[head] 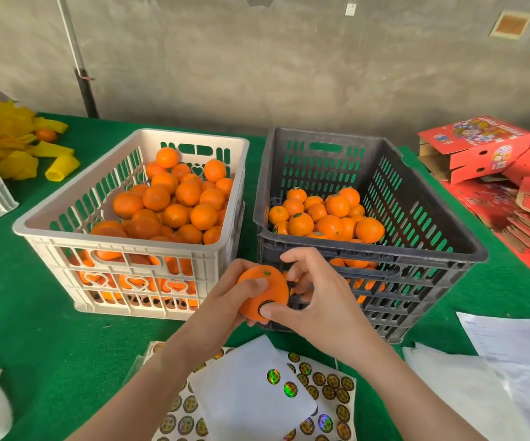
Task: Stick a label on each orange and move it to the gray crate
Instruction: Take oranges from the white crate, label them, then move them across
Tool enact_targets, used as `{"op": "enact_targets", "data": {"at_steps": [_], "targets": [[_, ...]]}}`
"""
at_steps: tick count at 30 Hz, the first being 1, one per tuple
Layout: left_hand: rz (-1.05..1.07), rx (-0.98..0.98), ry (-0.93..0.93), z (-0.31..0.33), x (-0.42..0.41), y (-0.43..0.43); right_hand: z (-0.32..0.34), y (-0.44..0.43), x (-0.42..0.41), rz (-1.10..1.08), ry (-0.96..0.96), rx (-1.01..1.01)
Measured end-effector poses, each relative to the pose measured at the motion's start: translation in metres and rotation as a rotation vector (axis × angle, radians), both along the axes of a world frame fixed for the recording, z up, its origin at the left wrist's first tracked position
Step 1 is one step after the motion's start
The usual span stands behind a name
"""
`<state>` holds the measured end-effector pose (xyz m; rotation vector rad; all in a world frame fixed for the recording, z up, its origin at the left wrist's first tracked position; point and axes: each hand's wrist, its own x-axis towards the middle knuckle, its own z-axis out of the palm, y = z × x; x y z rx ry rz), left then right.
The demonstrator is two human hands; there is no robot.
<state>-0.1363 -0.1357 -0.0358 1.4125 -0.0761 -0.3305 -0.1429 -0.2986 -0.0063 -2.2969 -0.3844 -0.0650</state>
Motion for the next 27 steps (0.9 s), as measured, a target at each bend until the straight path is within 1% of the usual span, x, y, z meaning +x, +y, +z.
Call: {"op": "enact_targets", "data": {"at_steps": [2, 4, 6, 9, 11, 14, 15, 16, 17, 18, 19, 20, 21, 22, 24, 26, 27], "targets": [[-0.016, -0.012, -0.015, 0.005, -0.002, 0.001, -0.001, 0.001, -0.001, 0.049, 0.048, 0.082], [-0.023, -0.053, -0.015, 0.009, -0.004, 0.001, -0.004, 0.004, -0.007, 0.119, 0.04, 0.148], [-0.016, -0.136, -0.004, 0.016, -0.005, 0.001, -0.006, 0.006, -0.012, 0.156, 0.014, 0.174], [-0.003, -0.185, -0.035, 0.025, -0.003, -0.005, -0.004, 0.01, -0.012, 0.132, -0.087, 0.18], [0.032, -0.165, -0.108, 0.035, 0.002, -0.008, 0.006, 0.01, -0.006, 0.103, -0.169, 0.181], [0.204, 0.055, -0.401, 0.052, 0.031, -0.014, 0.034, 0.003, 0.013, 0.074, -0.28, 0.203], [0.28, 0.121, -0.47, 0.056, 0.046, -0.017, 0.043, 0.0, 0.026, 0.053, -0.333, 0.218], [0.341, 0.213, -0.514, 0.058, 0.066, -0.021, 0.053, -0.003, 0.043, 0.02, -0.386, 0.215], [0.38, 0.377, -0.566, 0.06, 0.085, -0.026, 0.061, -0.007, 0.064, -0.022, -0.423, 0.192], [0.363, 0.589, -0.625, 0.062, 0.102, -0.033, 0.068, -0.011, 0.09, -0.068, -0.429, 0.153], [0.298, 0.786, -0.674, 0.058, 0.117, -0.039, 0.072, -0.015, 0.12, -0.113, -0.396, 0.092], [0.212, 0.953, -0.706, 0.054, 0.128, -0.042, 0.074, -0.02, 0.152, -0.155, -0.325, 0.014], [0.13, 1.072, -0.721, 0.05, 0.136, -0.044, 0.073, -0.026, 0.183, -0.189, -0.235, -0.078], [0.074, 1.131, -0.729, 0.047, 0.14, -0.045, 0.067, -0.033, 0.211, -0.209, -0.148, -0.189], [0.042, 1.141, -0.7, 0.045, 0.144, -0.044, 0.046, -0.047, 0.256, -0.208, -0.015, -0.478], [0.045, 1.144, -0.674, 0.045, 0.145, -0.041, 0.02, -0.056, 0.285, -0.158, 0.068, -0.789], [0.051, 1.143, -0.685, 0.044, 0.144, -0.041, 0.008, -0.058, 0.296, -0.135, 0.092, -0.905]]}}
